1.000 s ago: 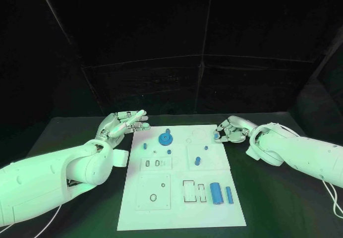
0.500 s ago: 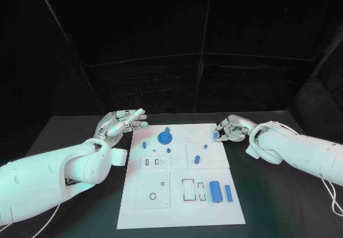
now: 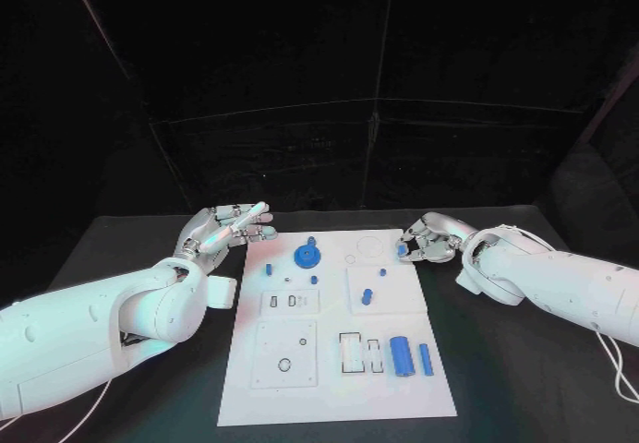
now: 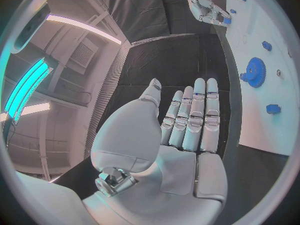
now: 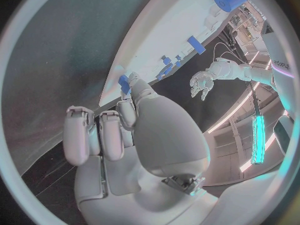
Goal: Assemble the parts on the task board
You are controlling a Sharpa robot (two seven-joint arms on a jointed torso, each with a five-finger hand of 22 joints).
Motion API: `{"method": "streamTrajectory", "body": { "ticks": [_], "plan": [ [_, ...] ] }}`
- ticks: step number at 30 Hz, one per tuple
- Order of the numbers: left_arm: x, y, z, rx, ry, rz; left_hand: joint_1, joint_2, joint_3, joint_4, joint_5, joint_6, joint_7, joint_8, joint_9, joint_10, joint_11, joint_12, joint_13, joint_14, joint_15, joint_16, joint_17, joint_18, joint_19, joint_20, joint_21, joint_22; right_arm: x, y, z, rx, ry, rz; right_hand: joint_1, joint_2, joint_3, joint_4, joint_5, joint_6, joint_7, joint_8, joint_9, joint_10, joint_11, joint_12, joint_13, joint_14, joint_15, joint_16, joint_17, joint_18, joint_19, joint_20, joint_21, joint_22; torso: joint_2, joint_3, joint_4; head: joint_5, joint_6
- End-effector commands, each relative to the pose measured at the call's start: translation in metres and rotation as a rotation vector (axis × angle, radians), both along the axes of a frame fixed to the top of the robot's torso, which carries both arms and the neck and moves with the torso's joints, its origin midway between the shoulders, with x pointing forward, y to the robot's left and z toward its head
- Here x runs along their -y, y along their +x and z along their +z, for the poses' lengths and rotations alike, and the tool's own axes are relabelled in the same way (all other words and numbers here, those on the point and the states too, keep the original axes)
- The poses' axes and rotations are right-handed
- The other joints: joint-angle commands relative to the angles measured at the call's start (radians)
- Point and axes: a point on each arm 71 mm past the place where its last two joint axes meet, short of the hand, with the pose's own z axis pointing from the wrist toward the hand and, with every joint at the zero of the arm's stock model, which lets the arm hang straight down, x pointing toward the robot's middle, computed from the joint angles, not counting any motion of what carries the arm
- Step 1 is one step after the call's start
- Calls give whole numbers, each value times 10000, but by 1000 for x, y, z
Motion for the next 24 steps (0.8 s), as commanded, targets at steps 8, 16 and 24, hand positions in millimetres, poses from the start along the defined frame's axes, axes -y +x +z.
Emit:
{"method": "streamTrajectory", "body": {
  "ticks": [8, 16, 24],
  "plan": [
    [0, -1, 2, 80, -14, -63, 15, 120, -7, -63, -41, 80, 16, -77, -10, 38, 49, -51, -7, 57, 22, -56, 14, 139, 42, 3, -76, -12, -9, -9, 13, 1431, -61, -86, -15, 317, 457, -112, 132, 285, -80, 125, 35, 181, -78, 139, 96, 709, -136, 106, 852, -146, 157, -74, 101, 925, -31, -5, 0, 8, 25],
    [-1, -1, 2, 55, -10, -66, 14, 124, -6, -65, -41, 81, 17, -79, -10, 38, 50, -53, -7, 57, 23, -59, 15, 139, 43, 3, -80, -12, -39, -32, 22, 1178, 689, 24, -283, 325, 655, -72, -21, 292, -95, 108, 17, 188, -85, 95, 68, 706, -150, 98, 843, -148, 164, -95, 104, 937, -37, -20, 15, 22, 61],
    [0, 1, 1, 3, -13, -117, -9, 140, -13, -59, -42, 100, 11, -77, -7, 62, 45, -49, -3, 70, 20, -64, 23, 140, 53, 3, -90, -13, -92, -48, 23, 232, 1092, 511, -390, 293, 723, -63, -107, 268, -94, 87, 6, 155, -86, 28, 12, 690, -152, 65, 775, -146, 157, -99, 100, 929, -133, -43, 43, 183, -41]
  ]
}}
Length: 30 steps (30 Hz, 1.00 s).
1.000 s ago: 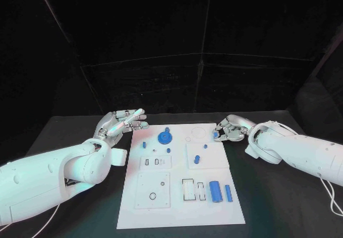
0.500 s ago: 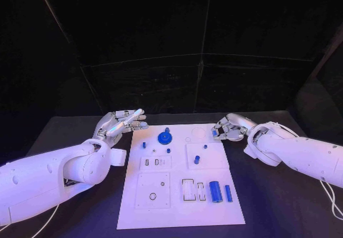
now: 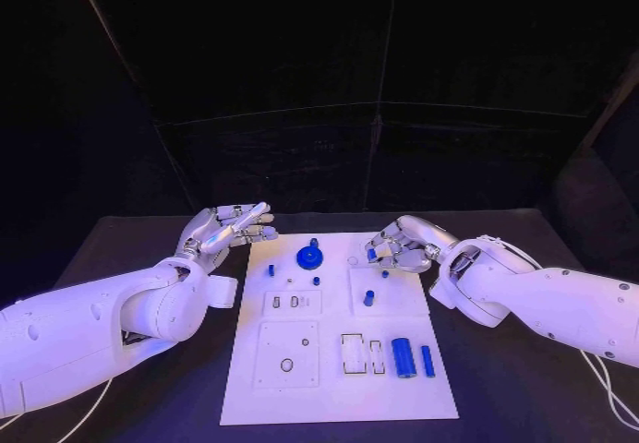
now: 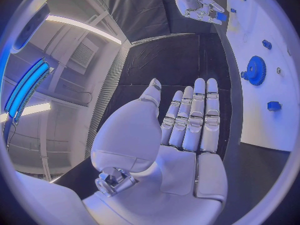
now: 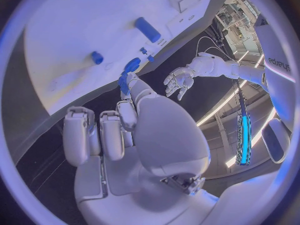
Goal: Assemble the parts on the task board
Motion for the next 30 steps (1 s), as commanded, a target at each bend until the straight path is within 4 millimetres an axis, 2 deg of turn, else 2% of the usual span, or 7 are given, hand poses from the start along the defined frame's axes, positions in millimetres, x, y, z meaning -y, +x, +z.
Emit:
{"method": "streamTrajectory", "body": {
  "ticks": [1, 6, 8, 15, 22, 28, 30],
  "plan": [
    [2, 1, 1, 31, -49, -175, 28, 103, -13, -59, -42, 63, -26, -36, -7, 27, 10, -49, -4, 70, 20, -64, 16, 141, 53, 3, -50, -16, -18, -2, -2, -635, 29, -385, -143, -30, 155, 49, -97, 199, -109, 12, 6, 74, -87, -82, -42, 688, -81, 14, 763, -147, 55, 0, 62, 925, -50, -10, 18, 126, -71],
    [4, 1, 1, 6, -61, -227, 12, 115, -19, -59, -42, 85, -34, -33, -4, 57, 3, -43, 1, 83, 15, -69, 23, 142, 65, 1, -59, -16, -49, -5, -3, -811, -117, 3, -150, -23, 179, 45, -96, 202, -112, 12, 6, 69, -89, -92, -49, 684, -82, 5, 745, -146, 51, 0, 60, 920, -76, -6, 48, 195, -136],
    [4, 2, 1, -5, -67, -248, 3, 124, -23, -60, -43, 104, -39, -29, -2, 81, -5, -38, 4, 94, 12, -72, 30, 143, 74, -1, -66, -16, -60, -6, -4, -856, -208, 122, -151, -22, 183, 44, -93, 203, -112, 13, 7, 69, -89, -92, -49, 684, -82, 4, 742, -146, 50, 0, 59, 919, -72, -11, 35, 240, -129],
    [6, 2, 1, -28, -84, -312, -4, 141, -29, -72, -42, 151, -52, -20, 3, 147, -22, -22, 11, 129, -2, -74, 47, 148, 104, -9, -77, -14, -92, -9, -10, -941, -652, 426, -165, -24, 210, 38, -76, 209, -115, 14, 7, 58, -91, -112, -65, 676, -83, -13, 706, -145, 48, -1, 58, 917, -69, -11, 35, 343, -229],
    [8, 2, 1, -32, -93, -344, -4, 141, -29, -72, -42, 151, -52, -20, 3, 147, -22, -22, 11, 129, -2, -74, 47, 148, 104, -9, -77, -14, -114, -14, -21, -1061, -918, 790, -233, -54, 232, 47, -89, 210, -110, 12, 6, 45, -88, -136, -83, 670, -83, -26, 686, -142, 37, -2, 51, 902, -63, -8, 33, 386, -219],
    [9, 2, 1, -35, -94, -356, -4, 141, -29, -72, -42, 151, -52, -20, 3, 147, -22, -22, 11, 129, -2, -74, 47, 148, 104, -9, -77, -14, -127, -19, -31, -1098, -1200, 1080, -277, -89, 243, 48, -105, 207, -110, 9, 4, 42, -87, -141, -85, 670, -82, -27, 688, -140, 30, -2, 46, 894, -71, -6, 32, 442, -295],
    [9, 2, 1, -36, -95, -359, -4, 141, -29, -72, -42, 151, -52, -20, 3, 147, -22, -22, 11, 129, -2, -74, 47, 148, 104, -9, -77, -14, -130, -21, -34, -1114, -1259, 1149, -277, -89, 243, 48, -105, 207, -110, 9, 4, 42, -87, -141, -85, 670, -82, -27, 688, -140, 30, -2, 46, 894, -69, -7, 38, 410, -232]
  ]
}}
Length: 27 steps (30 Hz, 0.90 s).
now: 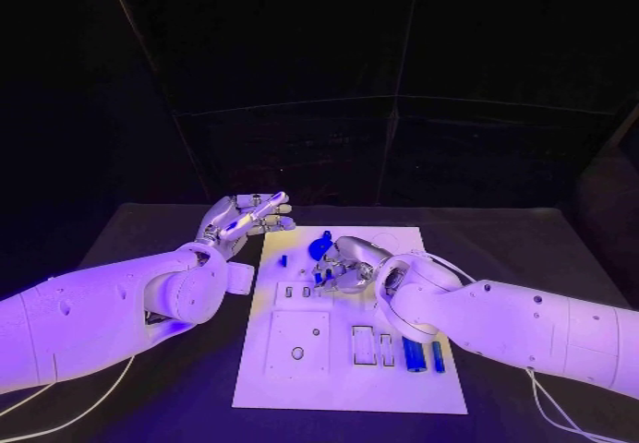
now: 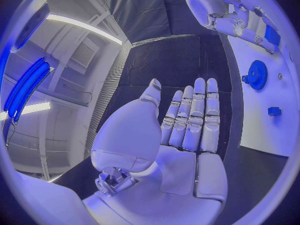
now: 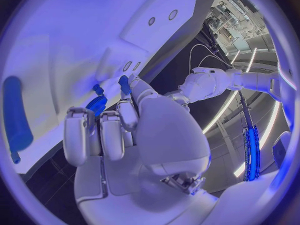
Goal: Assemble the parts on the task board
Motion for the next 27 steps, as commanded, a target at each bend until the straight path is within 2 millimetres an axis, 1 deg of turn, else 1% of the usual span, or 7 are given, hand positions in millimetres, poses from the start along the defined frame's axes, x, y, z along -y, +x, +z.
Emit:
{"method": "streamTrajectory", "body": {
  "ticks": [1, 6, 8, 16, 19, 22, 27],
  "plan": [
    [2, 0, 2, 67, -56, -159, -1, 137, 0, -44, -42, 79, 21, -20, 2, 58, -3, -22, 12, 55, -1, -37, 15, 147, 70, 25, -39, -15, -4, -2, -3, 147, -497, 211, -69, 43, 125, 52, 59, 206, -110, 57, 15, -9, -35, -54, 2, 670, -84, -26, 682, -139, 31, -2, 48, 894, 1, 0, 4, -25, 42],
    [2, 0, 2, 64, -53, -155, -1, 137, 0, -44, -42, 79, 21, -20, 2, 58, -3, -22, 12, 55, -1, -37, 15, 147, 70, 25, -39, -15, -7, -4, -8, 137, -588, 280, -86, 26, 130, 50, 49, 204, -110, 55, 14, -9, -34, -54, 4, 671, -84, -26, 685, -140, 33, -2, 48, 896, -4, 9, -6, 44, -10],
    [2, 0, 2, 61, -52, -156, -1, 137, 0, -44, -42, 79, 21, -20, 2, 58, -3, -22, 12, 55, -1, -37, 15, 147, 70, 25, -39, -15, -8, -4, -9, 129, -623, 289, -91, 21, 132, 49, 47, 203, -110, 55, 14, -9, -34, -54, 4, 671, -84, -26, 685, -140, 33, -2, 48, 897, -5, 5, -7, 63, -27],
    [1, 0, 2, 50, -49, -157, -5, 143, -5, -50, -43, 95, 18, -20, 2, 81, -7, -20, 13, 68, -5, -40, 22, 148, 84, 21, -45, -15, -10, -5, -12, 49, -762, 357, -109, 3, 135, 48, 41, 200, -109, 53, 13, -6, -33, -50, 9, 671, -84, -26, 687, -141, 37, -2, 50, 902, -8, 6, -5, 92, -97],
    [1, 0, 2, 46, -47, -157, -5, 143, -5, -50, -43, 95, 18, -20, 2, 81, -7, -20, 13, 68, -5, -40, 22, 148, 84, 21, -45, -15, -9, -5, -13, 16, -868, 342, -133, -21, 139, 46, 34, 196, -107, 49, 12, -13, -32, -62, 0, 670, -83, -29, 682, -139, 31, -2, 46, 894, -4, 5, 0, 84, -115],
    [1, 0, 2, 43, -46, -156, -6, 142, -6, -50, -43, 95, 19, -20, 2, 81, -7, -20, 13, 69, -5, -41, 23, 148, 84, 20, -45, -15, -9, -4, -14, -9, -953, 331, -173, -59, 149, 45, 26, 175, -99, 36, 7, -33, -28, -93, -26, 668, -81, -35, 674, -137, 23, -1, 41, 885, -8, -3, -7, 88, -126],
    [1, 0, 2, 38, -44, -155, -8, 141, -8, -52, -43, 97, 20, -22, 2, 83, -7, -21, 12, 71, -6, -43, 25, 147, 87, 20, -48, -15, -9, -4, -15, -14, -1092, 330, -281, -169, 196, 37, 3, 31, -45, -51, -22, -117, 10, -210, -121, 668, -56, -40, 672, -133, 5, 13, 29, 863, -7, -1, -9, 86, -143]
  ]
}}
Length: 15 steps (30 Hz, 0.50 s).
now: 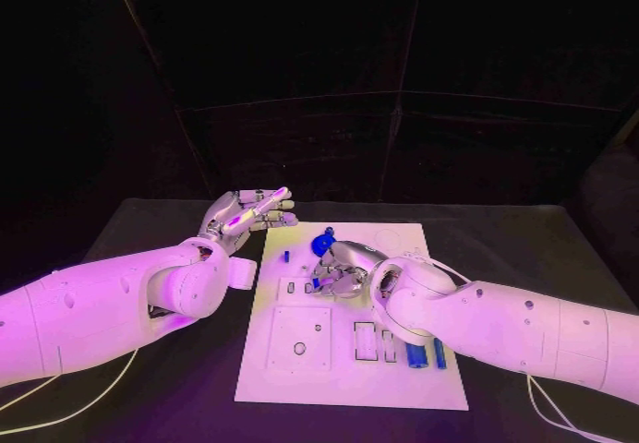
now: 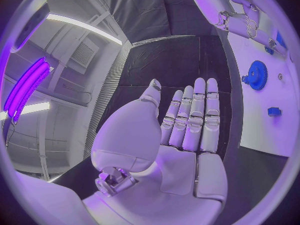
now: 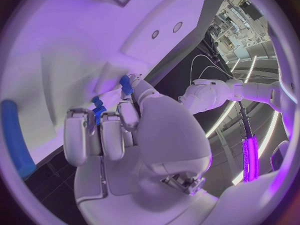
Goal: Assemble the parts on the task board
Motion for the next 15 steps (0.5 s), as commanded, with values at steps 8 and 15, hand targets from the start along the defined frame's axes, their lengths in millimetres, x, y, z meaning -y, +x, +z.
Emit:
{"method": "streamTrajectory", "body": {
  "ticks": [8, 15],
  "plan": [
    [1, 0, 2, 52, -43, -136, 35, 98, -9, -53, -43, 62, -15, -22, 1, 84, -7, -22, 12, 71, -6, -43, 12, 148, 62, -6, -48, -16, 1, 0, -6, -185, -711, 0, -279, -157, 146, 7, -91, -221, 58, -206, -47, -296, 95, -329, -243, 663, 13, -58, 651, -124, -31, 66, 5, 818, 1, -4, 2, -7, -45],
    [0, 0, 2, 44, -38, -129, 32, 96, -13, -55, -44, 61, -11, -25, 0, 84, -5, -25, 10, 73, -6, -46, 14, 148, 65, -7, -51, -16, 1, 0, -7, -145, -850, -1, -328, -243, 197, -3, -109, -338, 106, -269, -48, -363, 135, -411, -311, 657, 48, -73, 629, -119, -48, 100, -6, 797, -1, -1, 10, -9, -67]
  ]
}}
